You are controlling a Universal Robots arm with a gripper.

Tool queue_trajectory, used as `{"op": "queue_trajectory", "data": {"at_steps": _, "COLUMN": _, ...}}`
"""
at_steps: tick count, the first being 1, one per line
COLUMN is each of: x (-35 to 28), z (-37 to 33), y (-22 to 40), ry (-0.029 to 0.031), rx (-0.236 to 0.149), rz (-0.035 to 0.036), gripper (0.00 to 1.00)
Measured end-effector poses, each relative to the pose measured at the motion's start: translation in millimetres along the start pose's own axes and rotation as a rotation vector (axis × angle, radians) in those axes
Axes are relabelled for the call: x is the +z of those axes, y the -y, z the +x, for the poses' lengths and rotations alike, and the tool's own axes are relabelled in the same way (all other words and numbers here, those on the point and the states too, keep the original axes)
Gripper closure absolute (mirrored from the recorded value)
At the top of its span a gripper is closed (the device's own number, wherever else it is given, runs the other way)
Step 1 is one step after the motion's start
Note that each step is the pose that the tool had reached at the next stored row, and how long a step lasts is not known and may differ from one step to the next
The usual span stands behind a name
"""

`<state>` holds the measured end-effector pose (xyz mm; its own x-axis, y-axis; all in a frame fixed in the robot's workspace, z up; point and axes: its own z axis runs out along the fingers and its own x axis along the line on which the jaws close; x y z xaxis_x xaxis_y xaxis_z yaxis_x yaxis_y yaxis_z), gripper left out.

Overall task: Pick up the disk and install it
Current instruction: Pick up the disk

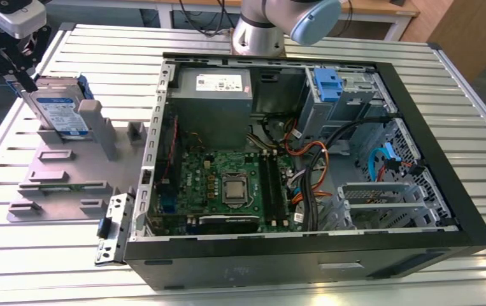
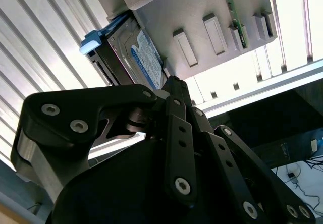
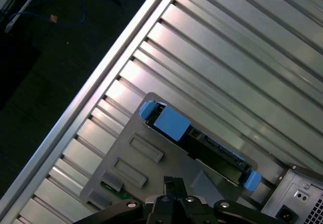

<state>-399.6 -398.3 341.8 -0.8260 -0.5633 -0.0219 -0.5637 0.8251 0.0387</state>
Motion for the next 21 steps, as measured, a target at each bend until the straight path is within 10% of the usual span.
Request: {"op": "queue_trajectory", "data": {"at_steps": 21, "x": 0.0, "z": 0.0, "y": 0.0, "ry": -0.0004, "rx": -0.011, "rz": -0.0002, "gripper": 0.89}}
